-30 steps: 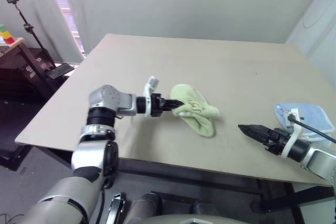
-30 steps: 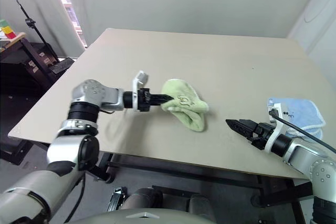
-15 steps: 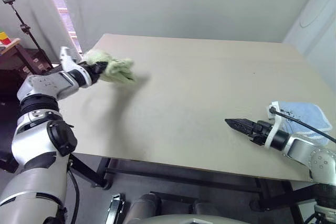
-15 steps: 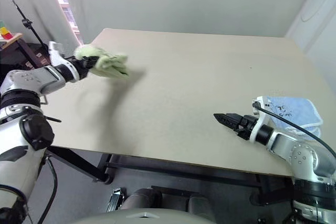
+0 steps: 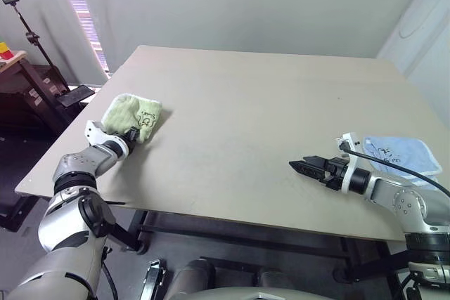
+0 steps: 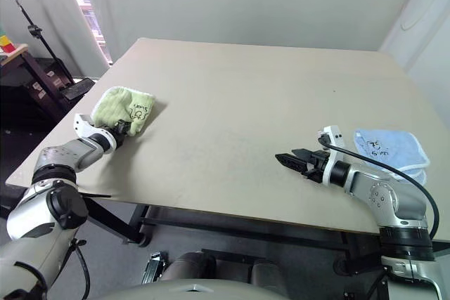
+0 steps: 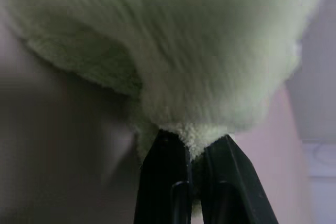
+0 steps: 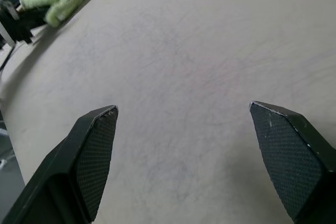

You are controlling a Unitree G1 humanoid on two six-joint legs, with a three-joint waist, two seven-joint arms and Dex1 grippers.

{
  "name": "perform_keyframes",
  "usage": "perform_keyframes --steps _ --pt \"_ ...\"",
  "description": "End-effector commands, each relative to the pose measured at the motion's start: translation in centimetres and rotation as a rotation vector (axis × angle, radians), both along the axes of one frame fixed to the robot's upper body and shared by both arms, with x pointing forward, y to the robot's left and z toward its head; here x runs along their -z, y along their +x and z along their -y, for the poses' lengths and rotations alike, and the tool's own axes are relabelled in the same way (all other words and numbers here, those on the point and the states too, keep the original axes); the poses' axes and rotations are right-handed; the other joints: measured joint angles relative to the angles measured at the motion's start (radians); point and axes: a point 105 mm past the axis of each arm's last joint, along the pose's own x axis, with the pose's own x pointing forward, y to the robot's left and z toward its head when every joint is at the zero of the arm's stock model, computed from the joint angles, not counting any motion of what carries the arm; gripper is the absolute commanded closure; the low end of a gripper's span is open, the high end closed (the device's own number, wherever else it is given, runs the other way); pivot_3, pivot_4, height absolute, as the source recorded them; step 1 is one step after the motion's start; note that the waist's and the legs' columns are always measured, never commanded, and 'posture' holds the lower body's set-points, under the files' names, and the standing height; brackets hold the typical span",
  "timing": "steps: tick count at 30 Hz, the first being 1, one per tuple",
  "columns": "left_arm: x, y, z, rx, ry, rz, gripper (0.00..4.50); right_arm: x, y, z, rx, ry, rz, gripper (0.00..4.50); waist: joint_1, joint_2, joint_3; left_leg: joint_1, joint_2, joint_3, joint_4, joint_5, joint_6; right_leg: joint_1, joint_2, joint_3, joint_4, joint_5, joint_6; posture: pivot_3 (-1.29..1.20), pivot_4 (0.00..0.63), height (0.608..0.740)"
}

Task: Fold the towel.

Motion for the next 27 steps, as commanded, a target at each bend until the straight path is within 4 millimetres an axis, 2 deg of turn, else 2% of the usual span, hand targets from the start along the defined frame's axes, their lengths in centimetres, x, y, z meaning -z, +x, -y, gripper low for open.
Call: perform_keyframes --steps 1,6,7,9,15,18,21,23,25,27 --pt "-1.2 -0.5 -0.4 -0.013 -0.035 0.045 4.49 -0.9 0.1 0.4 -0.008 -0.026 0.044 0.30 -0.001 0.000 0.000 0.000 0.000 0.000 0.000 0.000 0.000 0.000 0.000 0.000 0.000 0.000 0.000 0.00 0.000 0.740" --pt "-2.1 -0.8 -1.2 -0.082 -0.063 0.083 4.49 -0.6 0.0 0.2 -0.011 -0.042 0.044 0.30 -0.001 0.000 0.000 0.001 0.000 0.000 0.001 0.000 0.000 0.000 0.000 0.000 0.002 0.000 0.000 0.00 0.000 0.740" --pt "-2.2 -0.7 -1.2 -0.086 -0.072 0.086 3.87 -0.5 0.0 0.2 -0.014 -0.045 0.044 0.30 0.000 0.000 0.000 0.001 0.000 0.000 0.001 0.000 0.000 0.000 0.000 0.000 0.002 0.000 0.000 0.00 0.000 0.740" --pt "-2.3 -0.7 -1.2 -0.095 -0.060 0.083 3.31 -0.6 0.0 0.2 -0.015 -0.048 0.048 0.30 0.000 0.000 0.000 0.001 0.000 0.000 0.001 0.000 0.000 0.000 0.000 0.000 0.002 0.000 0.000 0.00 0.000 0.740" --pt "-2.9 -0.9 -0.7 -0.095 -0.068 0.116 1.10 -0.9 0.0 0.3 -0.015 -0.053 0.065 0.30 0.001 0.000 0.000 0.001 0.000 0.000 0.001 0.000 0.000 0.000 0.000 0.000 0.002 0.000 0.000 0.00 0.000 0.740" --pt "-2.9 -1.6 -0.1 -0.047 -0.040 0.124 0.01 -1.2 -0.1 0.2 -0.026 -0.052 0.075 0.30 0.000 0.000 0.000 0.001 0.000 0.001 0.001 0.000 0.000 0.000 0.000 0.000 0.002 0.000 0.000 0.00 0.000 0.740" --pt "-1.7 -3.0 -0.3 -0.027 -0.018 0.082 0.01 -1.5 0.0 0.2 -0.030 -0.049 0.086 0.30 -0.003 0.000 0.000 0.001 0.000 0.001 0.001 0.001 0.000 0.000 0.000 0.001 0.002 0.000 0.000 0.00 0.000 0.740" --pt "-1.7 -4.7 0.2 0.036 0.023 0.101 0.01 -1.9 0.0 0.1 -0.034 -0.045 0.100 0.30 -0.007 0.000 -0.001 0.001 0.000 0.001 0.001 0.001 0.000 0.000 0.000 0.001 0.002 0.000 0.000 0.00 0.000 0.740" --pt "-3.3 -6.4 1.0 0.141 0.136 0.213 0.01 -2.4 0.0 0.2 -0.034 -0.035 0.121 0.30 -0.016 0.000 -0.001 0.001 0.000 0.001 0.000 0.000 -0.001 0.000 0.000 0.002 0.002 0.000 0.000 0.00 0.000 0.740" --pt "-6.2 -7.9 1.3 0.167 0.307 0.437 0.01 -3.1 0.0 0.2 -0.034 -0.032 0.161 0.30 -0.022 0.001 -0.001 0.001 0.000 0.003 0.000 0.000 -0.001 0.000 0.000 0.003 0.001 0.000 -0.001 0.00 0.000 0.740"
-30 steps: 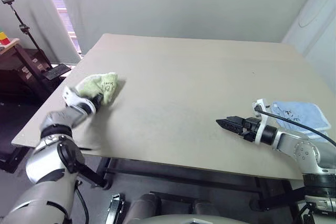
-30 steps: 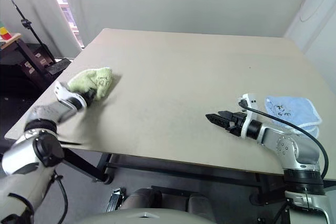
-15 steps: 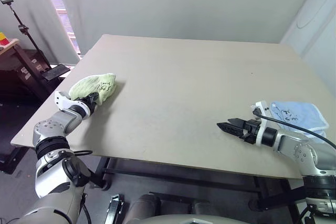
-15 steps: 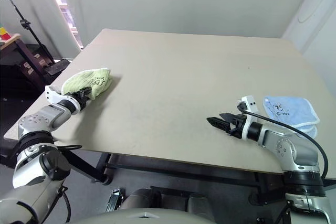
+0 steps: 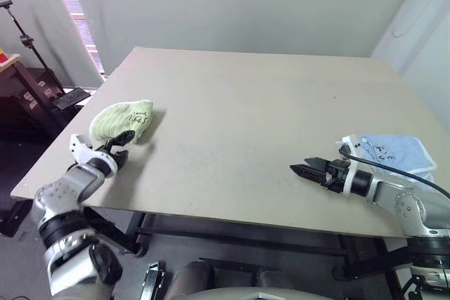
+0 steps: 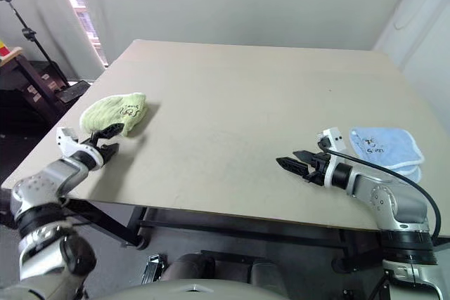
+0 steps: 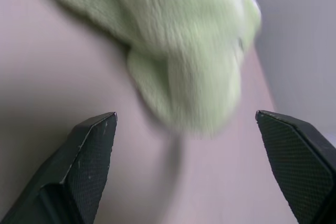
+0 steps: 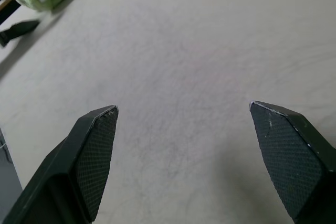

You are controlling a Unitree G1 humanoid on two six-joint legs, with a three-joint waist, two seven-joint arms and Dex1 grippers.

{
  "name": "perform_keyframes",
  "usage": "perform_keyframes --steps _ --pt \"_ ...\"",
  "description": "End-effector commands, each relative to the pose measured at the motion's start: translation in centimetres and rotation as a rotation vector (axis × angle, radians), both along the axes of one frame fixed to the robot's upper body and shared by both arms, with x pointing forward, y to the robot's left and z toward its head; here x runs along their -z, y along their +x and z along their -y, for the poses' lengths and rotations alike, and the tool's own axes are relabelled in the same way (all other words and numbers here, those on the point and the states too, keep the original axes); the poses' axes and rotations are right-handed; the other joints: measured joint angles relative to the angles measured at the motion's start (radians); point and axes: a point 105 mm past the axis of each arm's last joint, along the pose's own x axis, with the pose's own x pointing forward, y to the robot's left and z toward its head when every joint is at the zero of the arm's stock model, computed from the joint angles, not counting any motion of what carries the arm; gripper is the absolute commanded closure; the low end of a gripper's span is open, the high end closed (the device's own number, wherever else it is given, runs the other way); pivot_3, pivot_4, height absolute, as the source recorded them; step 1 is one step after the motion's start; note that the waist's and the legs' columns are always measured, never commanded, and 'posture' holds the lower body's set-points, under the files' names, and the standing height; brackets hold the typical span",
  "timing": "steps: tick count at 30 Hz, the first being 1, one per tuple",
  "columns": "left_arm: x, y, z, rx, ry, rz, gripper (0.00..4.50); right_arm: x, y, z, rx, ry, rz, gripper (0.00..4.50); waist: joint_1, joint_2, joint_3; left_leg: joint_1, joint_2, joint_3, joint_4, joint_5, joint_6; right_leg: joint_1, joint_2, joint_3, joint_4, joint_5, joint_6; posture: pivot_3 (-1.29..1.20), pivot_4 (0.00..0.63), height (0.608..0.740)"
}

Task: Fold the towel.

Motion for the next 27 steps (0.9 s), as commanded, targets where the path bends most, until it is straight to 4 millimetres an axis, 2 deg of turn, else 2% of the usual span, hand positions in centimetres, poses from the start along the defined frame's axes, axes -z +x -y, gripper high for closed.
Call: perform_keyframes --steps 1,4,7,10,12,15,20,27 --pt "-6.5 -1.5 1.5 0.132 0.245 0.399 0.01 -3.1 0.3 0.0 -0.015 0.004 0.149 0.30 -0.001 0.000 0.000 0.000 0.000 0.000 0.000 0.000 0.000 0.000 0.000 0.000 0.000 0.000 -0.001 0.00 0.000 0.740" --pt "-7.5 -2.4 3.7 0.329 0.330 0.487 0.01 -4.0 0.6 -0.2 -0.010 -0.018 0.258 0.30 0.009 0.001 0.000 0.000 0.001 0.000 0.000 0.000 -0.001 0.001 0.000 0.000 -0.001 -0.003 -0.007 0.00 0.000 0.740" --pt "-9.3 -1.8 5.8 0.442 0.496 0.639 0.01 -5.1 0.8 -0.7 -0.014 -0.037 0.388 0.30 0.021 0.011 -0.001 0.004 0.001 0.000 -0.002 0.000 -0.001 0.006 0.000 -0.001 -0.007 -0.002 -0.010 0.00 0.000 0.740" --pt "-10.2 -1.7 8.4 0.604 0.586 0.764 0.01 -5.7 1.2 -1.4 -0.006 -0.030 0.462 0.30 0.025 0.013 -0.001 0.006 0.001 0.002 -0.002 0.000 -0.001 0.011 -0.001 -0.001 -0.012 -0.001 -0.010 0.00 0.000 0.740" --pt "-10.1 -2.1 10.6 0.752 0.631 0.834 0.01 -5.4 1.1 -2.0 -0.047 -0.062 0.481 0.30 0.023 0.013 -0.001 0.006 0.000 0.002 -0.002 0.000 -0.001 0.010 -0.001 0.000 -0.013 -0.001 -0.011 0.00 0.000 0.740" --pt "-9.2 -2.0 12.3 0.893 0.714 0.900 0.01 -5.5 0.8 -2.5 -0.095 -0.059 0.501 0.30 0.024 0.013 -0.001 0.006 0.000 0.003 -0.003 0.000 0.000 0.008 -0.001 0.001 -0.013 -0.001 -0.010 0.00 0.000 0.740" --pt "-8.1 -1.6 13.2 0.961 0.809 0.983 0.01 -6.1 0.9 -3.0 -0.120 -0.036 0.505 0.30 0.022 0.013 -0.001 0.005 0.003 0.002 -0.011 0.001 0.002 0.002 0.001 0.001 -0.012 0.000 -0.008 0.00 0.000 0.740" --pt "-6.5 -3.1 15.0 1.039 0.795 1.036 0.01 -5.6 0.3 -2.2 -0.151 -0.039 0.459 0.30 0.024 0.013 -0.001 0.005 0.004 0.001 -0.010 0.001 0.002 0.003 0.003 0.001 -0.012 0.000 -0.009 0.00 0.000 0.740"
